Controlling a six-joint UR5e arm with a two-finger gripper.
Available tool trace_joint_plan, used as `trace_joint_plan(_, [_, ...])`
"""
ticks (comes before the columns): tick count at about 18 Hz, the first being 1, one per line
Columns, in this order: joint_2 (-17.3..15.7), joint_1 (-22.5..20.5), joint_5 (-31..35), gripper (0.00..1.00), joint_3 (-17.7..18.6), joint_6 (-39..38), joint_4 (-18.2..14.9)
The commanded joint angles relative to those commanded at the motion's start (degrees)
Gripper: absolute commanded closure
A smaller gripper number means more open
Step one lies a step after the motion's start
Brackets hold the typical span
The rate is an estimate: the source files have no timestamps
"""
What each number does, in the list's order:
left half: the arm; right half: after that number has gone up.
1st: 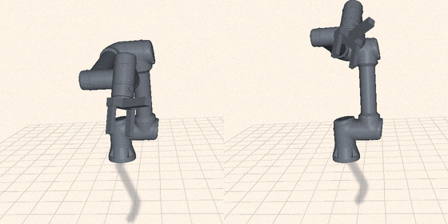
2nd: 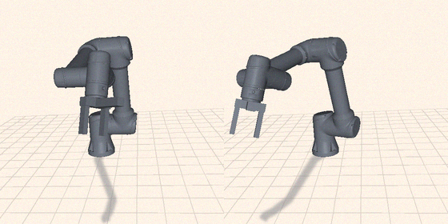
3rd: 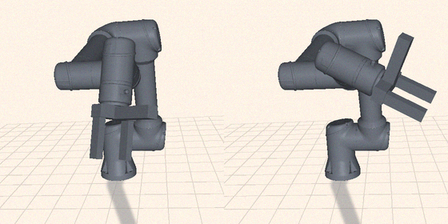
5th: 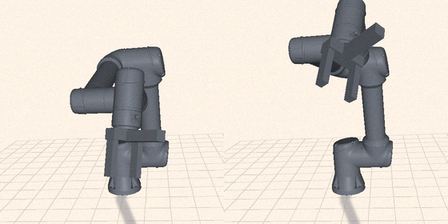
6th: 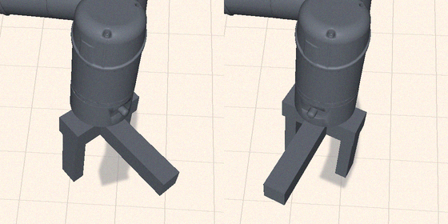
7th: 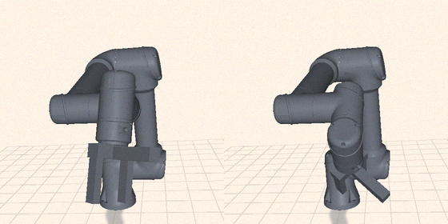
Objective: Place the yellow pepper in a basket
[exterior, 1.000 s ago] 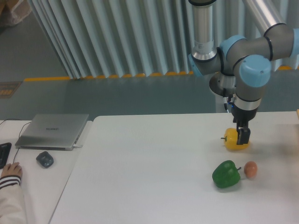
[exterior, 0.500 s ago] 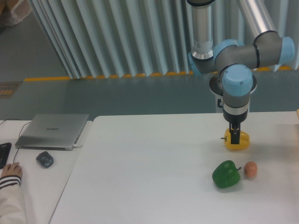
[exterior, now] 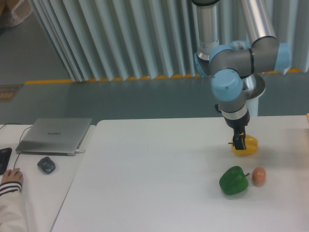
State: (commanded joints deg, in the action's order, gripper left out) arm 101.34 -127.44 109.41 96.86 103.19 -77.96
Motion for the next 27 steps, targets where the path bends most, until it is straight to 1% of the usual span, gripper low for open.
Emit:
trace_joint_plan(3, [0.00,0.00,0.81,0.00,-0.09,-0.62,1.06])
trace_joint_plan(5, [0.09,0.44,2.99,0.00,-0.26,-0.53,1.06])
trace_joint_plan(6, [0.44,1.31,4.40,0.00,-0.09,-0.62,0.97])
trace_joint_plan(7, [0.53,1.32,4.59,0.00,-0.09,-0.44,0.62])
trace_joint_plan(9, [1.31,1.32,3.80,0.00,0.17,-0.53,0.18])
trace_joint_plan(10, [1.67,1.32,2.93,0.00,0.87,-0.53,0.09])
trace_joint_plan(11, [1.67,1.15,1.53,0.00,1.57,-0.53,0.18])
trace_joint_plan(13, [1.76,0.88,-0.07,0.00,1.84,-0.53,0.09])
trace_joint_plan(14, [1.76,0.79,-0.16,0.00,1.93,-0.44,0.09])
trace_joint_plan(15, [1.93,0.79,0.02,0.00,3.24,-0.53,0.61])
trace_joint_plan(16, [1.93,0.79,-0.07,0.00,3.77,-0.70,0.79])
trace_joint_plan(18, [1.85,0.62,-0.07,0.00,4.21,-0.53,0.53])
trace_joint_plan(20, [1.67,0.44,0.28,0.00,5.71,-0.27,0.62])
trace_joint_plan(24, [1.49,0.62,0.46,0.00,6.76,-0.88,0.79])
trace_joint_plan(27, [1.49,0.53,0.37,0.00,6.77,-1.41,0.80])
